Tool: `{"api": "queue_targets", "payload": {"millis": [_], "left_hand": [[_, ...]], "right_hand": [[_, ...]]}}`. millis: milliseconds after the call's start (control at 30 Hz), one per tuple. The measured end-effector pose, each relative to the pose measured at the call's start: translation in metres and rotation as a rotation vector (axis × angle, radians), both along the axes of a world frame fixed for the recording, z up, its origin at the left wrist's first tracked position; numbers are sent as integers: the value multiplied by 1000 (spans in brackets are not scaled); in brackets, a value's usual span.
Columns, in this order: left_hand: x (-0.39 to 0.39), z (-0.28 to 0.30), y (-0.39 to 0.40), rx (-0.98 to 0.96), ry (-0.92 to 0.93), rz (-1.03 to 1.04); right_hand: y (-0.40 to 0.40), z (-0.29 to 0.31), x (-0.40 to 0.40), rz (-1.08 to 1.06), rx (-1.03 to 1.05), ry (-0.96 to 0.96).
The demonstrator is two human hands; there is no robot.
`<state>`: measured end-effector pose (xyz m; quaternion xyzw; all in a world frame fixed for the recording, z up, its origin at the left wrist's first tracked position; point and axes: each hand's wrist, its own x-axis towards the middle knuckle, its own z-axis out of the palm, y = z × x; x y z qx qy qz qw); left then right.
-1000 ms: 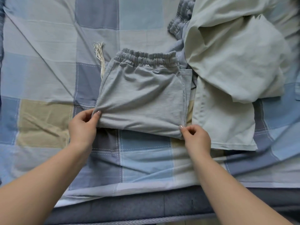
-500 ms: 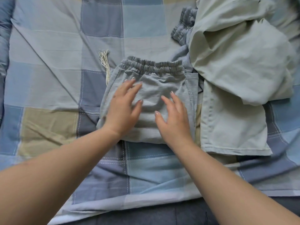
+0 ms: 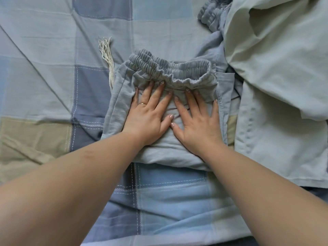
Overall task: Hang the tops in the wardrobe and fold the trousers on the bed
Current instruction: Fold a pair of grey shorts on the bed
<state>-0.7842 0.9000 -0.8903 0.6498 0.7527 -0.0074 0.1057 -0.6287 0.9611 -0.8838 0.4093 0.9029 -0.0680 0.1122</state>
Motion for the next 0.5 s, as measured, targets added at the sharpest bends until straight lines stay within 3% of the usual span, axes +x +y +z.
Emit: {"api": "queue_targets", "payload": {"millis": [300,500], "left_hand": [[-4,6,4,-74,15,-12],[-48,30,-32,-89,33,103]], "right_hand": [[5,2,1,-15,-37,-28],[6,22,42,-232,-91,-5]]}}
